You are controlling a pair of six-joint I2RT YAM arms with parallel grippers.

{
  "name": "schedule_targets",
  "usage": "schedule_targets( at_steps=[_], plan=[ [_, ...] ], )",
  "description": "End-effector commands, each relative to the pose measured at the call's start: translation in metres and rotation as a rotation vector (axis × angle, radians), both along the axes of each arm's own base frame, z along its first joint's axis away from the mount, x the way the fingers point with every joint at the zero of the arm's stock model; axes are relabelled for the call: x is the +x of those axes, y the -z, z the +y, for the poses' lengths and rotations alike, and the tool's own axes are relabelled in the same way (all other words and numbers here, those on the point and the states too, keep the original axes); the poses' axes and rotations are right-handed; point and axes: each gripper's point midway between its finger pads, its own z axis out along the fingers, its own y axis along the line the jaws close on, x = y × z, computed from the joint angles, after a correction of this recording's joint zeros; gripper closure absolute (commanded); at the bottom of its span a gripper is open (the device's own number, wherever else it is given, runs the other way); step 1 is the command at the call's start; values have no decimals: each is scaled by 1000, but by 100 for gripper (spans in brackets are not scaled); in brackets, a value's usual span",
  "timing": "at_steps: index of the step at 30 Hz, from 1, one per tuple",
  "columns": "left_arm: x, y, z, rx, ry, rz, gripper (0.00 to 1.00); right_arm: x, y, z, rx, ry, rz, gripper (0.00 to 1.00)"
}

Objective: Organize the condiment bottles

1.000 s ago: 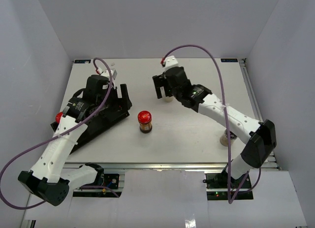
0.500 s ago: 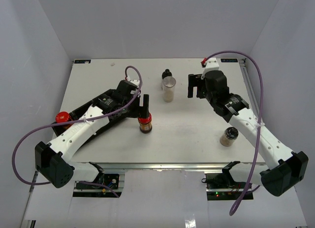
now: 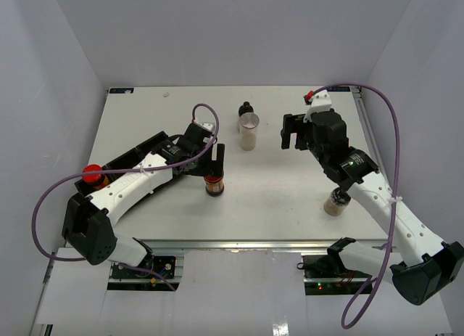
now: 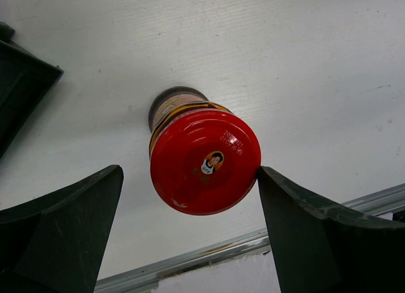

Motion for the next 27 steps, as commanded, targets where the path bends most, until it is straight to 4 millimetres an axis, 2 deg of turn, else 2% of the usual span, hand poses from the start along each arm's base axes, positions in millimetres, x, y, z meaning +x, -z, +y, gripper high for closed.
schedule_targets(
  at_steps=[1,5,11,13,15,20,22,23,27],
  plan=[
    [6,5,-9,-5,5,-15,2,1,-7,1,25,-12,-42,7],
    [7,13,-10,17,0,-1,4,0,-2,1,20,-13,-35,7],
    [6,19,0,78,-48,13,13,0,4,1,19,-17,-29,7],
    [6,21,2,94,-55,16,18,0,5,1,20,-20,-29,7],
    [5,22,2,101,-55,17,28,-1,6,2,21,-23,-26,7],
    [4,19,3,105,-69,17,71,-1,8,2,21,-24,-24,7],
    [5,15,5,106,-83,13,93,-1,8,2,21,-25,-25,7],
    [5,10,6,107,-95,9,100,-1,8,3,21,-27,-24,7],
    [12,-19,10,98,-150,-35,100,-1,5,4,27,-34,-25,7]
  ],
)
